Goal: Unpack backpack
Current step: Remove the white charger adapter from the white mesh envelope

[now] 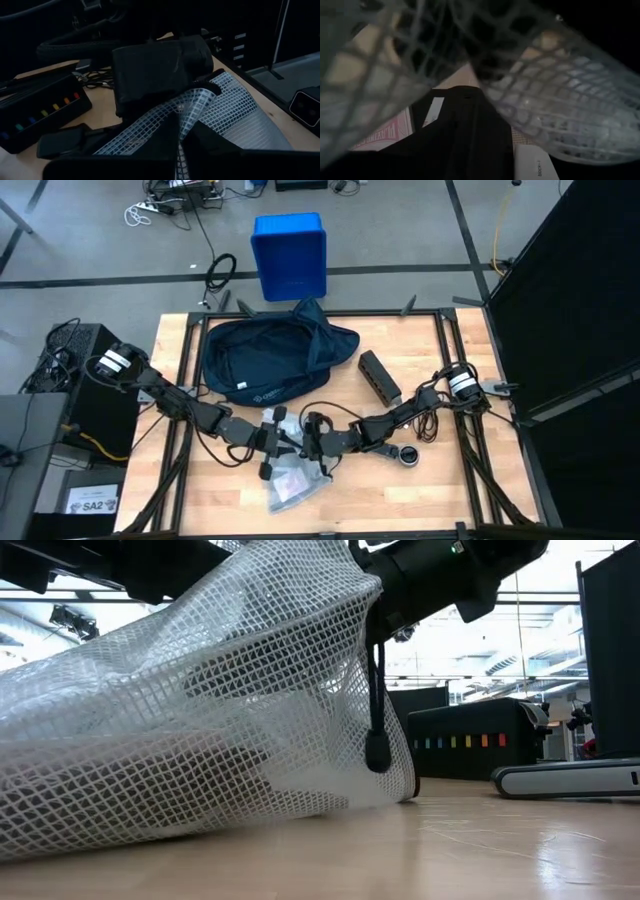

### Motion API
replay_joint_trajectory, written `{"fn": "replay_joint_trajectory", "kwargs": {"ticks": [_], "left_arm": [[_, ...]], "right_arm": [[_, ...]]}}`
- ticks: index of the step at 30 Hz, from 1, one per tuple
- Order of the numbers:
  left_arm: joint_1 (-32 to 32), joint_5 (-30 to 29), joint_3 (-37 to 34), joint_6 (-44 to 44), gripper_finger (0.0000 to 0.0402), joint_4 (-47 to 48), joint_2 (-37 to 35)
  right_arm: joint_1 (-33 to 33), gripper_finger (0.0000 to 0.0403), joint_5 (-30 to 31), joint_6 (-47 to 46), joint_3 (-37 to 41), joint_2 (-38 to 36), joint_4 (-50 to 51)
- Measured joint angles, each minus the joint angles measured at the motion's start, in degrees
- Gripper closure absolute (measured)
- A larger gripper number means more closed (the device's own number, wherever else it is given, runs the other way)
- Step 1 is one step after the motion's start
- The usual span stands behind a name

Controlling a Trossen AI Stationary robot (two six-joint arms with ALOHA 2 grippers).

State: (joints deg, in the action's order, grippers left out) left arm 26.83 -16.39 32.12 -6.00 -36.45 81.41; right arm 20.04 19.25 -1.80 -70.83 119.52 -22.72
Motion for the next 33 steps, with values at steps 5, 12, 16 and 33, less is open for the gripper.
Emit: {"fn": "replay_joint_trajectory", "kwargs": {"ticks": [5, 12, 16, 33], "left_arm": [[0.00, 0.18, 0.00, 0.01, 0.0402, 0.12, 0.00], [-0.02, 0.56, 0.02, -0.50, 0.0402, 0.16, 0.00], [0.44, 2.71, 0.02, -1.28, 0.0402, -0.18, 0.00], [1.83, -1.69, 0.09, 1.89, 0.0351, 5.67, -2.29]], "right_arm": [[1.72, 0.0141, 4.30, -3.21, 0.00, 0.04, 0.41], [3.28, 0.0156, 9.68, -8.03, -0.02, 0.09, 0.66], [4.26, 0.0158, 8.19, -10.24, -0.14, 0.11, 0.38], [6.08, 0.0159, 10.48, -11.91, -0.85, 0.13, 10.76]]}}
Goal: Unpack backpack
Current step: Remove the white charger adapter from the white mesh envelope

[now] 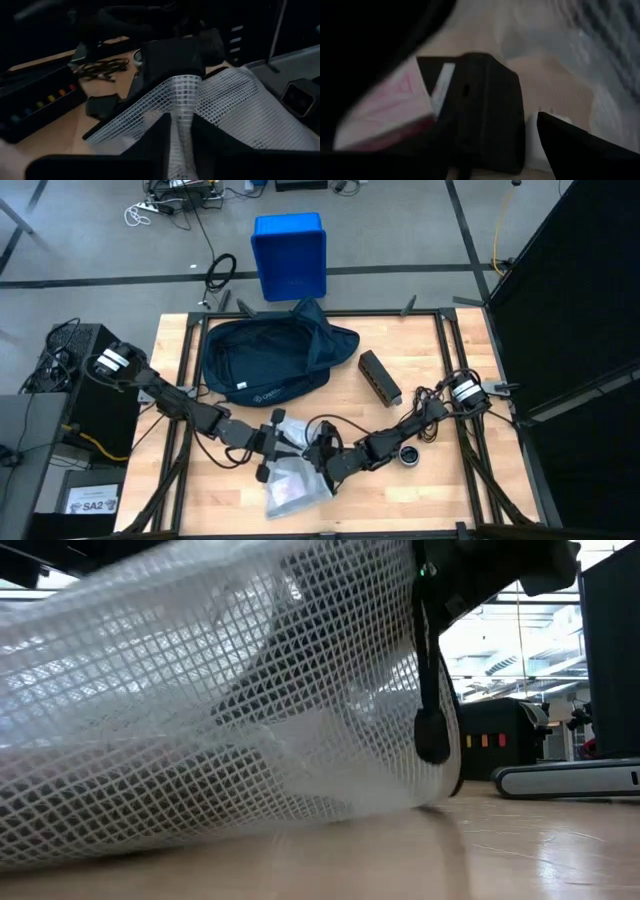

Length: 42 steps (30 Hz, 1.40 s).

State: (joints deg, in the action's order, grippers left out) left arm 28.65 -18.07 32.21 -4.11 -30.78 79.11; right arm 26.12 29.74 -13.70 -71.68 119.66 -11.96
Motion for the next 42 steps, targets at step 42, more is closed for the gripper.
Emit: {"fn": "replay_joint_trajectory", "kwargs": {"ticks": [42], "left_arm": [[-3.07, -15.55, -24.11, 19.59, 0.0308, -3.25, -16.64]], "right_arm": [[-4.67, 0.0154, -5.99, -4.19, 0.04, -0.04, 2.90]]}}
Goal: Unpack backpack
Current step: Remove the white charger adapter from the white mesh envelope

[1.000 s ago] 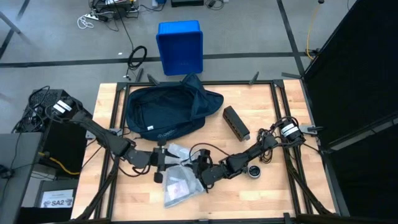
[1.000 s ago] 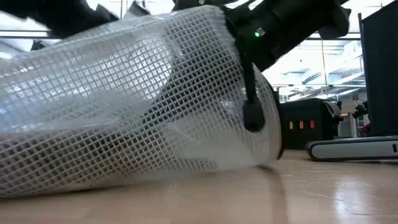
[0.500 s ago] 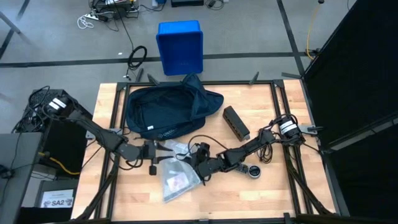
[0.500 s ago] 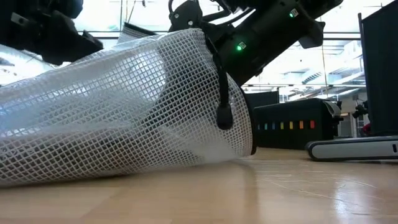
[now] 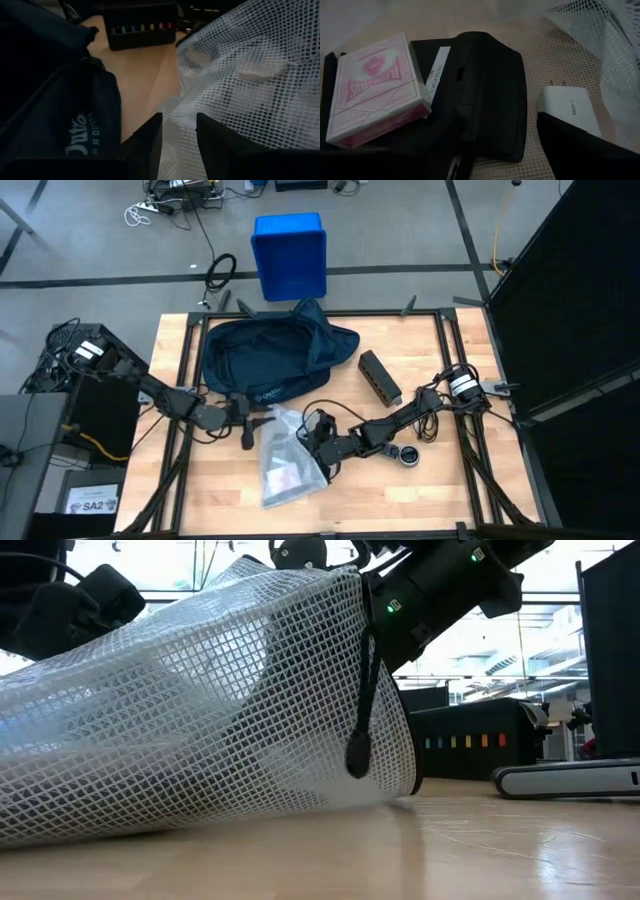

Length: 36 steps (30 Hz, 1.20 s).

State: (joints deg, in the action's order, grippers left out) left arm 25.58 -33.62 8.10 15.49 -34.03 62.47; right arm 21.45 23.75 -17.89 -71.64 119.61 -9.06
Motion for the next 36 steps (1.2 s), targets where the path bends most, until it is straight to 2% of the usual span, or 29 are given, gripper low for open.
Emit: {"fn": "replay_joint_trajectory", "kwargs": {"ticks": [7, 13, 19, 26, 30, 36], "left_arm": [[-2.11, 2.78, 0.00, -0.66, 0.0307, -7.20, 7.54], [-6.23, 8.83, 0.15, -1.68, 0.0308, -14.49, 14.55], [-9.58, 14.35, 4.27, -2.43, 0.0308, -14.43, 21.25], [-12.60, 20.60, 8.17, -3.26, 0.0308, -14.26, 28.14], [-13.62, 22.01, 8.67, -3.11, 0.0308, -14.41, 29.82], [-13.90, 22.55, 8.72, -3.08, 0.0308, -14.35, 29.90]], "right_arm": [[-0.36, 0.0151, 0.00, 1.29, 0.08, 0.00, -2.84], [-0.74, 0.0167, 0.34, 2.55, -0.57, 0.00, -2.91], [-0.92, 0.0183, 4.82, 2.16, -0.57, 0.00, -0.50], [-2.75, 0.0191, 5.25, -2.57, -0.59, 0.00, 7.83], [-3.92, 0.0178, 5.61, -4.19, -0.70, -0.13, 10.88], [-4.29, 0.0134, 5.60, -1.94, -0.66, -0.13, 9.86]]}}
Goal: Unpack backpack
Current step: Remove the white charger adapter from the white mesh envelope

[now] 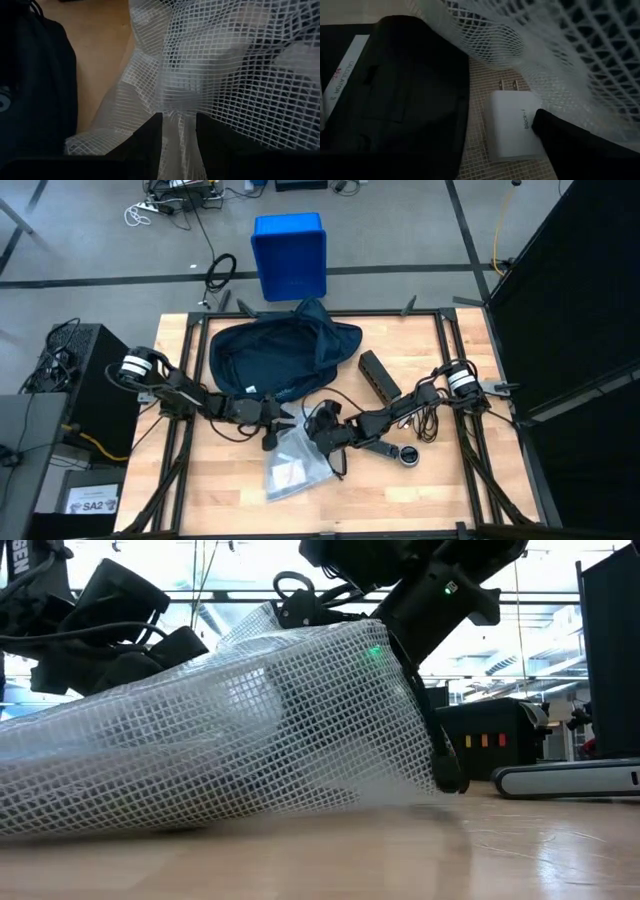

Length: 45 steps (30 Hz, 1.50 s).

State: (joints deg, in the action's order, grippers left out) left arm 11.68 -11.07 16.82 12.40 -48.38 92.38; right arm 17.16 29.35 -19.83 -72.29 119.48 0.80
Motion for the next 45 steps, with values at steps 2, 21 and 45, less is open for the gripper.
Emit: {"fn": "replay_joint_trajectory", "kwargs": {"ticks": [2, 21, 45], "left_arm": [[0.00, 0.32, 0.00, -0.09, 0.0308, 0.04, -0.02], [0.02, 2.84, -0.09, -1.24, 0.0339, 0.28, -0.02], [-0.07, 2.86, 0.09, -1.24, 0.0340, -0.14, -0.04]], "right_arm": [[-0.13, 0.0120, 0.53, 0.60, 0.00, 0.02, 0.09], [-6.55, 0.0106, -7.89, 3.03, 0.06, -5.27, 4.93], [-9.39, 0.0133, -12.31, -3.94, -0.28, 3.12, 1.12]]}}
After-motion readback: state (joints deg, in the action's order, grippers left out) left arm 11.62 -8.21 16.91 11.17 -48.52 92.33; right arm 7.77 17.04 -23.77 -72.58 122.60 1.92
